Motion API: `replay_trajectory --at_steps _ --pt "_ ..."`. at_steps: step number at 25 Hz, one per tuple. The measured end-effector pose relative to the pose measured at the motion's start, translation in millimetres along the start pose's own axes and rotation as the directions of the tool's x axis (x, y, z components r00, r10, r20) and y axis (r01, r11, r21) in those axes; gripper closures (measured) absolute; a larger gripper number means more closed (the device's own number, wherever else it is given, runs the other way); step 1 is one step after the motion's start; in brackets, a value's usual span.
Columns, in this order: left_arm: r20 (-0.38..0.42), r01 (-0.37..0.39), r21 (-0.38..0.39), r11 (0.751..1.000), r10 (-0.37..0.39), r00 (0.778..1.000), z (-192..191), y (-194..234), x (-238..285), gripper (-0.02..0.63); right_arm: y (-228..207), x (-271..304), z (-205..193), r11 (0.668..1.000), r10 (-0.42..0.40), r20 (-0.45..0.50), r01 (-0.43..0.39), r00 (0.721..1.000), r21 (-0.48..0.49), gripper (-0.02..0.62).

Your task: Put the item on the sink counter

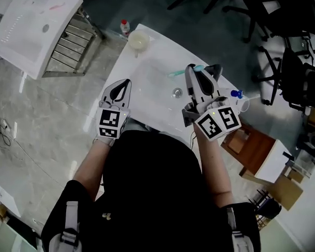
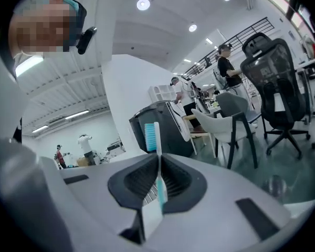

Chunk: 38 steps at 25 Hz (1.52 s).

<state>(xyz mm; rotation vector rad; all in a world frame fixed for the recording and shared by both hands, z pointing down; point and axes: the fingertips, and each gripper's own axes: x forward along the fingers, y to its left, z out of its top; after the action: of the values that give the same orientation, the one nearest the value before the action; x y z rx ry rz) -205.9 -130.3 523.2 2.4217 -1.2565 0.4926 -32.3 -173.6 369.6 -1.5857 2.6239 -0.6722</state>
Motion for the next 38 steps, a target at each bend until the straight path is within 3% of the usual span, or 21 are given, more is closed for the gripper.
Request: replay_trajectory --at_steps 8,18,29,38 --pt "-0.009 -0.053 -0.08 0.995 0.053 0.999 -21.3 28.2 -6.0 0.583 8.6 91.2 1.5 0.998 0.07 -0.026 -0.07 0.997 -0.003 0.554" --pt "-0.04 -0.116 -0.144 0.983 0.112 0.993 -41.8 46.1 -14.3 0.583 0.8 177.5 -29.9 0.996 0.084 -0.097 -0.085 0.992 -0.002 0.554" --pt "-0.082 -0.176 -0.18 0.968 0.163 0.983 -62.3 55.2 -27.0 0.583 -22.6 198.0 -106.6 0.999 0.036 -0.261 -0.041 0.965 -0.015 0.552" --pt "-0.09 -0.173 -0.189 0.967 0.158 0.983 -70.6 47.8 -24.3 0.583 -33.2 207.4 -115.2 0.999 0.02 -0.28 -0.029 0.96 -0.028 0.552"
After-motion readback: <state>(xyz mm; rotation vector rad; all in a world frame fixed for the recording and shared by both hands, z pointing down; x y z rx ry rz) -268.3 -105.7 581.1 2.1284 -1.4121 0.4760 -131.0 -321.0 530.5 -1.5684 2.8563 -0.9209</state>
